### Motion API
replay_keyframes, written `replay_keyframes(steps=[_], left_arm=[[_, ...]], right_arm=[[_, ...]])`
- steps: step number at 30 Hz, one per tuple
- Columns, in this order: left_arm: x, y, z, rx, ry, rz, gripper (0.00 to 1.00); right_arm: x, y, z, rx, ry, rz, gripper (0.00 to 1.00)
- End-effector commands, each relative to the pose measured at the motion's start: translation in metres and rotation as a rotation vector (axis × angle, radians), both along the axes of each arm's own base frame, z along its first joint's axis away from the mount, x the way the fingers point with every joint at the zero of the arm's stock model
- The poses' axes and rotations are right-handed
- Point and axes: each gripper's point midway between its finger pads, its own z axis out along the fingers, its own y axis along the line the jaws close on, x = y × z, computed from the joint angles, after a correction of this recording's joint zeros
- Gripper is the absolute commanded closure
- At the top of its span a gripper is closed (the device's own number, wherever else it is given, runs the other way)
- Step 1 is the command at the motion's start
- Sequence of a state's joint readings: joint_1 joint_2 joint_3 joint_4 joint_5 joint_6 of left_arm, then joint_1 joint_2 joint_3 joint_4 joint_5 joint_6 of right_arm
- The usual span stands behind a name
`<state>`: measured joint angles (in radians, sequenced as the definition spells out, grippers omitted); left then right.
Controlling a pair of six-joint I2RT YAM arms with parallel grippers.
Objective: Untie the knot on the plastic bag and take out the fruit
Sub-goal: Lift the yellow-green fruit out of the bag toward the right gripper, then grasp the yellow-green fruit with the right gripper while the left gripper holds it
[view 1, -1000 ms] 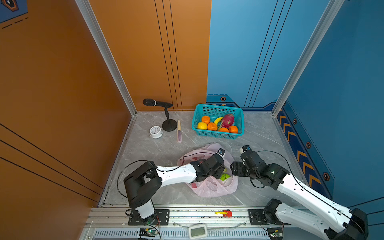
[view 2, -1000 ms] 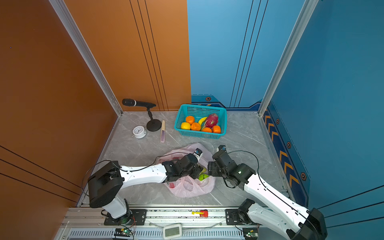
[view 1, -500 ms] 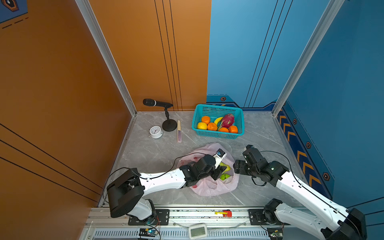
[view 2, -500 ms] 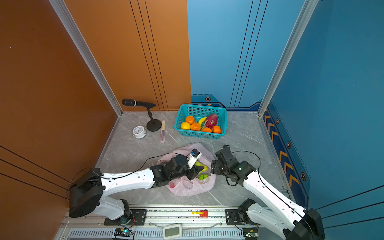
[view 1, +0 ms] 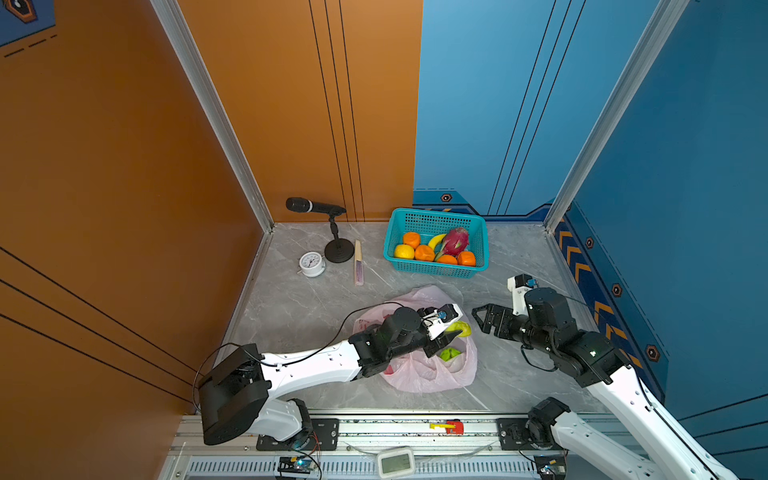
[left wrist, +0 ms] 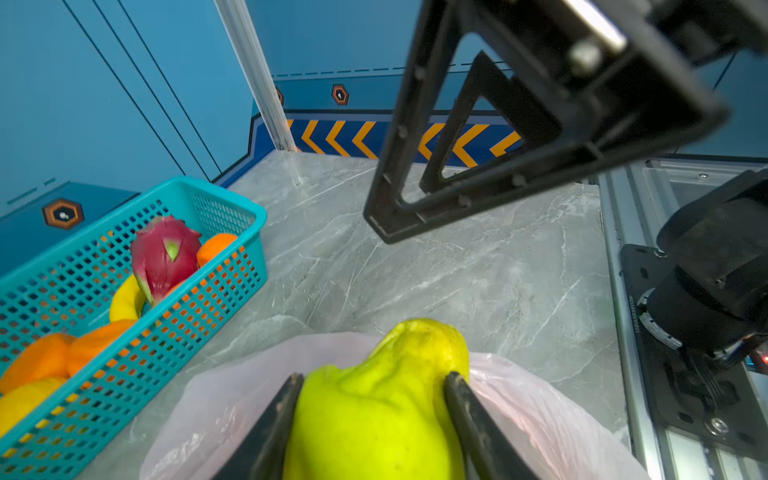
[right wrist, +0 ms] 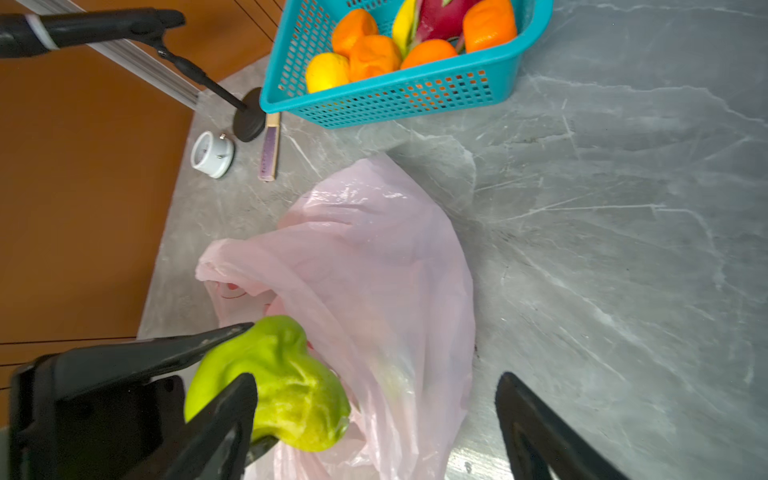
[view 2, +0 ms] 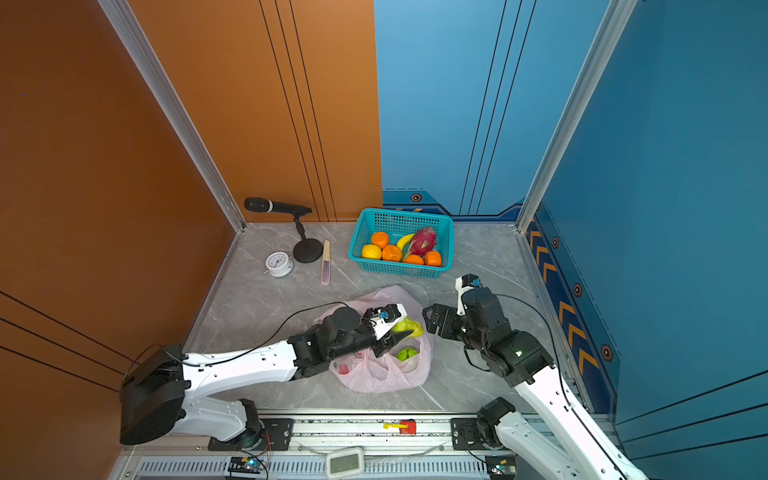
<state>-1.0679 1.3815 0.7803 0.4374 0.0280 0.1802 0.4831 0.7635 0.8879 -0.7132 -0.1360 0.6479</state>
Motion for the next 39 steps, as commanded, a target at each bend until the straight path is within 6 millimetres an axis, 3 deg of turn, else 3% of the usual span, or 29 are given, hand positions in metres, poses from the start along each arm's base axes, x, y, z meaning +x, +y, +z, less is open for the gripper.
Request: replay_keyframes(steps=[1,10,17,24,34,39], left_arm=[[-0.005,-0.006,0.043,-0.072,-0.135,-0.075,0.7],[-0.006,-0.007,0.091,-0.212,-0.199,-0.11,0.71],[-0.01,-0.004,0.12,-0.292,-0.216,-0.122,0.71],[-0.008,-0.005,0.131,-0.327,-0.226,-0.126,0.72],[-0.006,-0.011,0.133,-0.334,-0.213,-0.135,0.72],[0.0,-0.012,0.132,-0.336,-0.197,-0.104,0.66]], right_arm=[[-0.01,0.021,0.031,0.147,-0.038,0.125,0.08],[-0.014,0.056,0.068,0.497,-0.04,0.26,0.04],[-0.01,0.06,0.064,0.535,-0.013,0.253,0.01],[-0.01,0.068,0.059,0.584,0.023,0.28,0.01],[-0.012,0.073,0.063,0.599,0.006,0.3,0.18],[-0.013,0.075,0.067,0.605,-0.01,0.318,0.3]])
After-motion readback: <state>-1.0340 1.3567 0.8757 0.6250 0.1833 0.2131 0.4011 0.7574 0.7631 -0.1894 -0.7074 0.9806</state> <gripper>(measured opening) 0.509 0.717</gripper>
